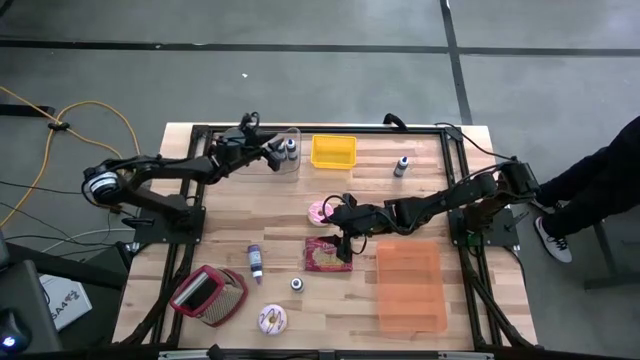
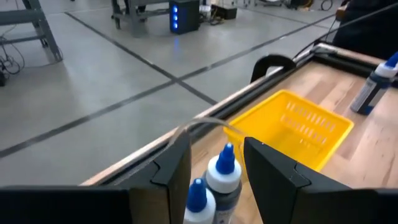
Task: Pick & Place Food Item
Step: Put the blue food coloring bottle into the transparent bin
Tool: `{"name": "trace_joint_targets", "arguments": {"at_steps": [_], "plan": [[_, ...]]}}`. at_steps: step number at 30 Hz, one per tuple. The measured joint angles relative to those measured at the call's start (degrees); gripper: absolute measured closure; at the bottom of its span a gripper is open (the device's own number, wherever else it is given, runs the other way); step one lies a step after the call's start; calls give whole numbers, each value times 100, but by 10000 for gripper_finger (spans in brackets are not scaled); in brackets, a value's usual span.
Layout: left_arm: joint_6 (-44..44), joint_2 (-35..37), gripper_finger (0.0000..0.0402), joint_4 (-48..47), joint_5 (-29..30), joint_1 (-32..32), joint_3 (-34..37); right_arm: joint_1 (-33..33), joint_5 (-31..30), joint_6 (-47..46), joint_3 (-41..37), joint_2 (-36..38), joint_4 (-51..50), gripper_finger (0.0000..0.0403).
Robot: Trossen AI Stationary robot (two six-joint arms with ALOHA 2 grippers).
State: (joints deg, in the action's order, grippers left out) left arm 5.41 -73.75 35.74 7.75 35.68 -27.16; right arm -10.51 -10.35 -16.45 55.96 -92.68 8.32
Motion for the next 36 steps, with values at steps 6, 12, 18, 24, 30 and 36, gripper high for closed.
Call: {"name": "trace_joint_targets", "arguments": {"at_steps": [6, 12, 18, 24, 30, 36], "plan": [[-3, 252, 259, -277, -1, 0, 0, -2, 0, -1, 1, 0, -4, 176], [148, 253, 259, -283, -784, -130, 0, 1, -143, -28, 2, 0, -350, 176], [344, 253, 259, -280, -1959, -499, 0, 18, -828, -157, 2, 0, -638, 176], [343, 256, 259, -277, -2118, -968, 0, 328, -1661, -1039, 9, 225, -1554, 176], [343, 256, 259, -275, -2114, -1335, 0, 580, -1850, -1679, 4, 539, -2753, 176], [299, 256, 259, -275, -2109, -1548, 0, 597, -2232, -2276, 0, 623, -3961, 176]]}}
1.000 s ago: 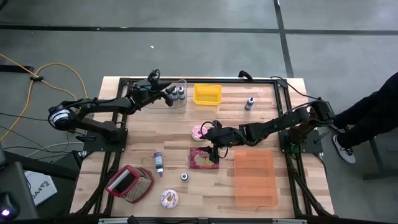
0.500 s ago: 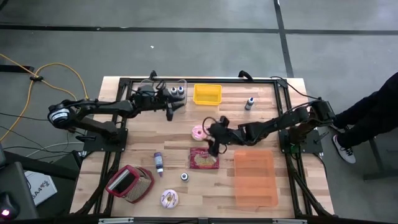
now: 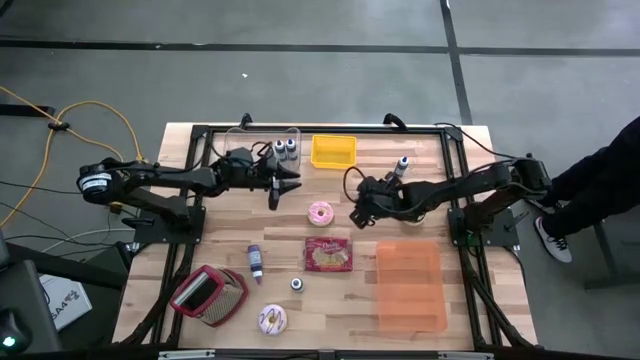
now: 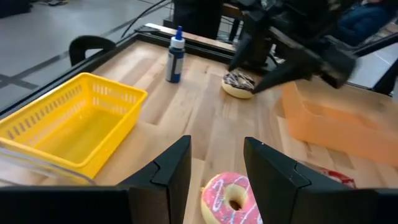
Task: Pick & Place Food Item
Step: Put the blue food coloring bottle into the transparent bin
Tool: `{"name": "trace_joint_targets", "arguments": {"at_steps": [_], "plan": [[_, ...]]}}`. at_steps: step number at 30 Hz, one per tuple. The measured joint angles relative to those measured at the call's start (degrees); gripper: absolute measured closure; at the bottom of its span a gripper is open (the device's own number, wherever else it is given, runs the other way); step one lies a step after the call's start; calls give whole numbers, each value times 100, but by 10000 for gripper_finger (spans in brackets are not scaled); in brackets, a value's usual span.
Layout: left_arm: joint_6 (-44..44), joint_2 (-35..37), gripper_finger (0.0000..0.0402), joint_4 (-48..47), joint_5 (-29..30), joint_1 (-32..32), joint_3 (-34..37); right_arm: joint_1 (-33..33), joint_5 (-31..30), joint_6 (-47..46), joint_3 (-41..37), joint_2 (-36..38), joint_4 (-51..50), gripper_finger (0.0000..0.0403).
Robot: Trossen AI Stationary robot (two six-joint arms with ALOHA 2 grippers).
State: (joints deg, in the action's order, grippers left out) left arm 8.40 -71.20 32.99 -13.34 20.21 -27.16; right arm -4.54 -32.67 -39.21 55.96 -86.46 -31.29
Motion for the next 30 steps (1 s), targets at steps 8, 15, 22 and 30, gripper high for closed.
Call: {"name": "trace_joint_targets", "arguments": {"at_steps": [8, 15, 22, 30], "plan": [[-103, 0, 259, -2, 2, -61, 0, 0, -4, -976, -539, 57, -694, 176], [-111, 0, 259, -27, 4, -61, 0, -112, 23, -2075, -1286, 820, -960, 176], [-114, 0, 259, -48, 7, -61, 0, -225, -21, -2662, -1824, 1611, -1252, 176], [-112, 0, 259, -40, 7, -59, 0, -223, -112, -3007, -2661, 1918, -1055, 176]]}}
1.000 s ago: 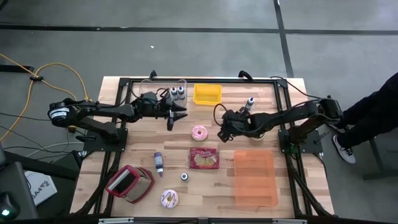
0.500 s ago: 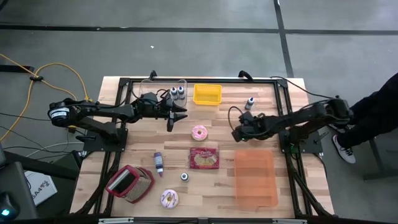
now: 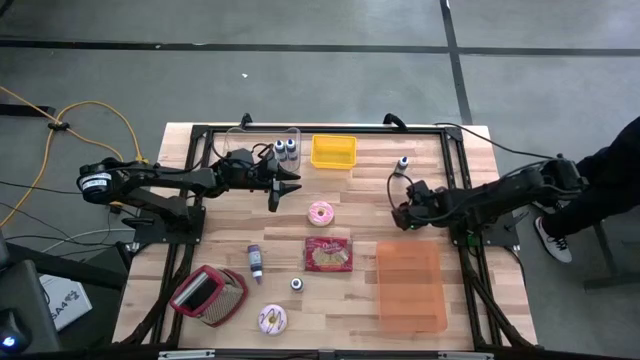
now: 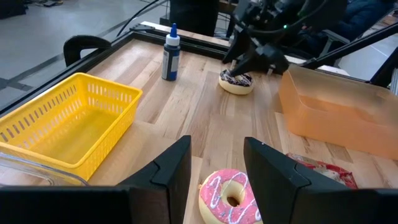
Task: Pick & Place Food Item
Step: Put the blue food coloring bottle into the transparent bin
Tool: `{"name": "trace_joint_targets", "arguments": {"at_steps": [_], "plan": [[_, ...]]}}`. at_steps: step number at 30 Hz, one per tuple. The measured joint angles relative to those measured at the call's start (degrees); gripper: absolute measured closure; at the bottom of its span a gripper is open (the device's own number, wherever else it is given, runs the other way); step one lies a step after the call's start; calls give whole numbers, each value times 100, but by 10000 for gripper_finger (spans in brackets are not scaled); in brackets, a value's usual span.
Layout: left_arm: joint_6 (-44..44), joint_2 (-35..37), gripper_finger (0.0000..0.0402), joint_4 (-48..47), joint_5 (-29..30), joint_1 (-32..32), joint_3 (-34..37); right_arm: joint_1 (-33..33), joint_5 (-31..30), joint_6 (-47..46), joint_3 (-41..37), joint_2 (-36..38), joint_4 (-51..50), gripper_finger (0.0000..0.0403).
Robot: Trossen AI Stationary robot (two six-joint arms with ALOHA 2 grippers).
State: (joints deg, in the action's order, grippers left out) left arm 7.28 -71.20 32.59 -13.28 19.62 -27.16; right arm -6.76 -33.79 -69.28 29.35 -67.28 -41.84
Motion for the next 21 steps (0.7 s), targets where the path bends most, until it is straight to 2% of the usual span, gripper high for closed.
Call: {"name": "trace_joint_targets", "arguments": {"at_steps": [6, 12, 17, 21], "plan": [[1, 0, 259, 21, 0, 0, 0, 34, -367, 35, -359, 34, 531, 176], [-2, 0, 259, 23, -2, 0, 0, 368, -653, 140, -615, 34, 844, 176], [-41, 0, 259, 23, -2, 2, 0, 813, -616, 881, -765, 30, 1634, 176], [-49, 0, 259, 23, -2, 2, 0, 1347, -279, 1690, -799, 30, 2220, 176]]}}
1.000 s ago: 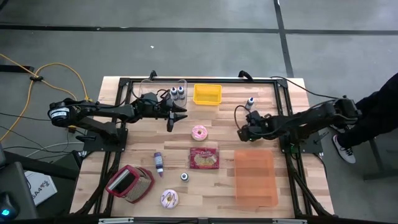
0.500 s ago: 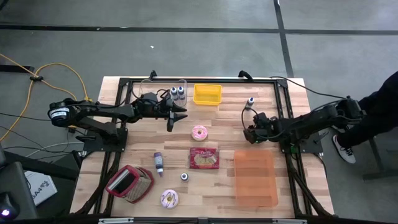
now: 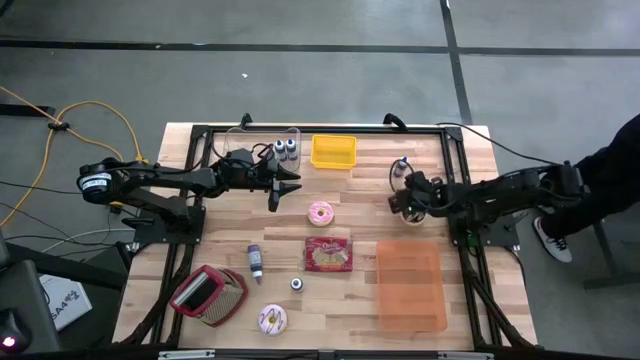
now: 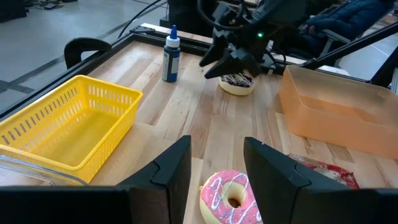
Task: Pick & Place Food Item
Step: Put the blue food coloring bottle into the transparent bin
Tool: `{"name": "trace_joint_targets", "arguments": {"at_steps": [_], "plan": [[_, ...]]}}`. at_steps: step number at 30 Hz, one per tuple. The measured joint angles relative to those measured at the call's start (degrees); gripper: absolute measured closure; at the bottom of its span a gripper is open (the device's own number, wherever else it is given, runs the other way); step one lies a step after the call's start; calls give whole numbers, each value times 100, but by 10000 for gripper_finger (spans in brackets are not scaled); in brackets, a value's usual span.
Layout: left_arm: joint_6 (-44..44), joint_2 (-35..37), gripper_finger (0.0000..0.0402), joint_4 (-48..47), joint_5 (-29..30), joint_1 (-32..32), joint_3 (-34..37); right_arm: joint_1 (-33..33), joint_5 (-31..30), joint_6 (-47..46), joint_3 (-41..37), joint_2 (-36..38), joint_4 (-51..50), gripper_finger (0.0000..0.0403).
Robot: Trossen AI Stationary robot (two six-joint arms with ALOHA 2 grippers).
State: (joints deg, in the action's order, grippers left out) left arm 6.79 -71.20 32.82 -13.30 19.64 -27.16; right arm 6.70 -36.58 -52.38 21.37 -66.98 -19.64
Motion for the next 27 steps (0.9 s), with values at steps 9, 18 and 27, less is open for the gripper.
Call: {"name": "trace_joint_targets", "arguments": {"at_steps": [9, 18, 27], "plan": [[-75, 0, 259, -4, 0, 0, 0, 1129, 699, 1277, 0, 0, 529, 176], [-144, 0, 259, -4, -2, 0, 0, 1879, 1431, 2019, 0, 0, 1093, 176], [-147, 0, 259, -4, -2, 0, 0, 2425, 1727, 2228, 0, -2, 1185, 176]]}}
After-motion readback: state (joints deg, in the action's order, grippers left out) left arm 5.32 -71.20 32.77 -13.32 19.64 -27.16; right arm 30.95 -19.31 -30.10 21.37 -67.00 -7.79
